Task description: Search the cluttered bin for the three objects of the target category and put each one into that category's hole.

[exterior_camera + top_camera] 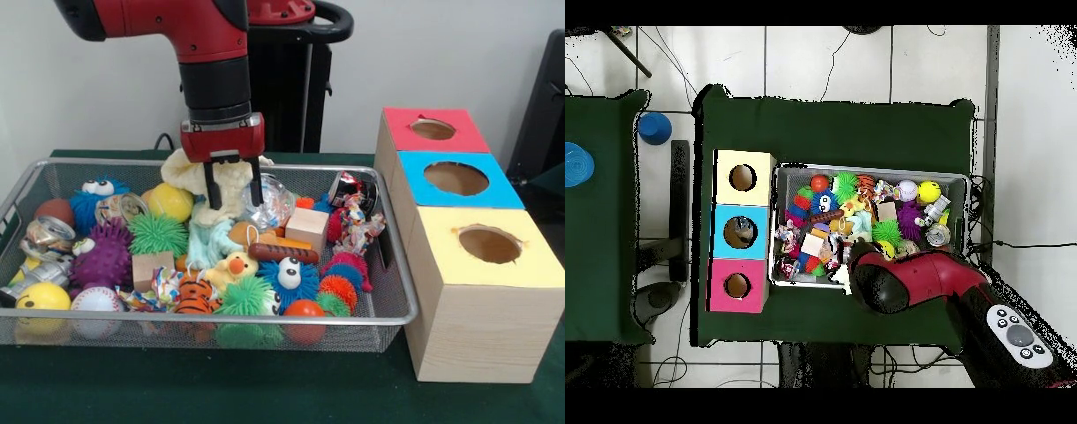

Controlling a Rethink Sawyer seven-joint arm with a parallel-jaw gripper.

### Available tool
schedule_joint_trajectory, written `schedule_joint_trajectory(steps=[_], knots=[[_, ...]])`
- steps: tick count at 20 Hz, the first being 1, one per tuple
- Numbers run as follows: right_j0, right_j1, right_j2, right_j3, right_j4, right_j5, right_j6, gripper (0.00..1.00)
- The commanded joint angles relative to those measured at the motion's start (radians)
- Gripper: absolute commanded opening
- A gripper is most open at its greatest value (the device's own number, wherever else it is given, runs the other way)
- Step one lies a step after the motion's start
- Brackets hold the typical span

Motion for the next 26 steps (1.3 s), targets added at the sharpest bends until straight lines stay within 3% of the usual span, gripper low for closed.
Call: schedule_joint_trajectory(steps=[1,9,26], knots=[[-0.006,0.033,0.039,-0.026,0.025,0.049,-0.036,1.0],[0.054,0.031,0.026,0.004,0.071,0.027,0.035,1.0],[0.077,0.07,0.015,0.008,0.139,0.048,0.03,1.0]])
